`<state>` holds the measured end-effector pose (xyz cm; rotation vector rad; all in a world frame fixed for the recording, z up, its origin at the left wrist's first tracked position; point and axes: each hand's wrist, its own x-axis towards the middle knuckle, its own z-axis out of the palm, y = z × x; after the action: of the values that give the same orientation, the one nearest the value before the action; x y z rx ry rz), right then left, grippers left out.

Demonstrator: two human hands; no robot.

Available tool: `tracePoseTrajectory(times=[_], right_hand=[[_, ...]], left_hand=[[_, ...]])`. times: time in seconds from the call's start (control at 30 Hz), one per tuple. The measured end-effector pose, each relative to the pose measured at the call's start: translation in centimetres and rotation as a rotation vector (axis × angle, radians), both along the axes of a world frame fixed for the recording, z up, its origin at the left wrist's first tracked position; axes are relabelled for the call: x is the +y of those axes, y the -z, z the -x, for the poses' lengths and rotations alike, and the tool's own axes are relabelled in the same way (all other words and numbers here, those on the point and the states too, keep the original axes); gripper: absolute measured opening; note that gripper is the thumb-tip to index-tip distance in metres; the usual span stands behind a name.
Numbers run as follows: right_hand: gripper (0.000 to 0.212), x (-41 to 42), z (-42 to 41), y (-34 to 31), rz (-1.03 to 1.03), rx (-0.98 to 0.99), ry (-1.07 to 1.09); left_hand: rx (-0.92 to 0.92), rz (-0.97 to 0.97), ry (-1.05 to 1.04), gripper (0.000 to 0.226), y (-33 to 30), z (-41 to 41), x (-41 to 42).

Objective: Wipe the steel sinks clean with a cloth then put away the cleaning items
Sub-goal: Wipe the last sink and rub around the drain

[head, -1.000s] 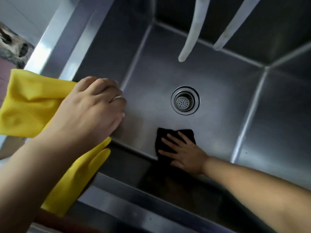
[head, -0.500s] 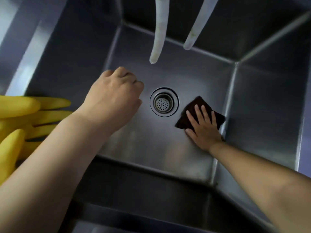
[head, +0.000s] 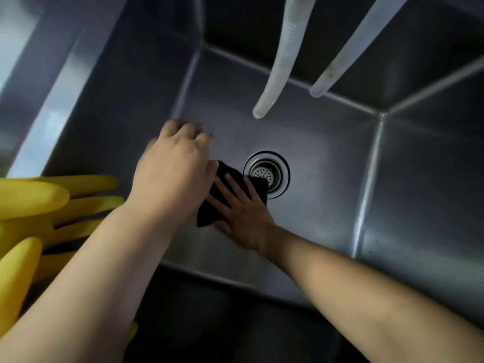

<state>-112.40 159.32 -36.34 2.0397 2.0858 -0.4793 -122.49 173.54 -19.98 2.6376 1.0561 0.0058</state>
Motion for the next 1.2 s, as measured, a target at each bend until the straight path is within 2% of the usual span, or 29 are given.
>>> tracePoseTrajectory(times=[0.17, 0.3, 0.4, 0.5, 0.7, 0.9, 1.03, 1.2], right_hand=[[0.062, 7.7, -3.5, 0.5, -0.081, -0.054, 0.167], [0.062, 9.1, -8.9, 0.4, -0.092, -0.049, 0.373], [0.062, 6.7, -12.5, 0.1, -0.062, -0.109, 0.5], [0.063, 1.9, -13.6, -0.5, -0.077, -0.091, 0.585], [0.068, -6.3, -7.4, -1.3, -0.019, -0.141, 0.726], [0.068, -6.0, 1.2, -0.7, -0.033, -0.11, 0.584], [0.069, -4.9, 4.5, -0.2, 0.002, -0.068, 0.308], [0.064, -9.1, 3.5, -0.2, 0.006, 0.038, -0.09]], left_hand=[[0.044, 0.055, -0.015, 0.038, 0.5, 0.0, 0.0], [0.09, 0.118, -0.033, 0.039, 0.7, 0.1, 0.1], [0.134, 0.155, -0.071, 0.035, 0.7, 0.1, 0.1], [0.164, 0.164, -0.053, 0.036, 0.6, 0.0, -0.1], [0.178, 0.147, -0.006, 0.037, 0.3, -0.2, 0.0], [0.173, 0.149, 0.028, 0.028, 0.0, -0.5, -0.3], [0.18, 0.168, 0.023, 0.029, 0.3, -0.5, -0.4], [0.216, 0.208, -0.012, 0.035, 0.4, -0.2, -0.3]])
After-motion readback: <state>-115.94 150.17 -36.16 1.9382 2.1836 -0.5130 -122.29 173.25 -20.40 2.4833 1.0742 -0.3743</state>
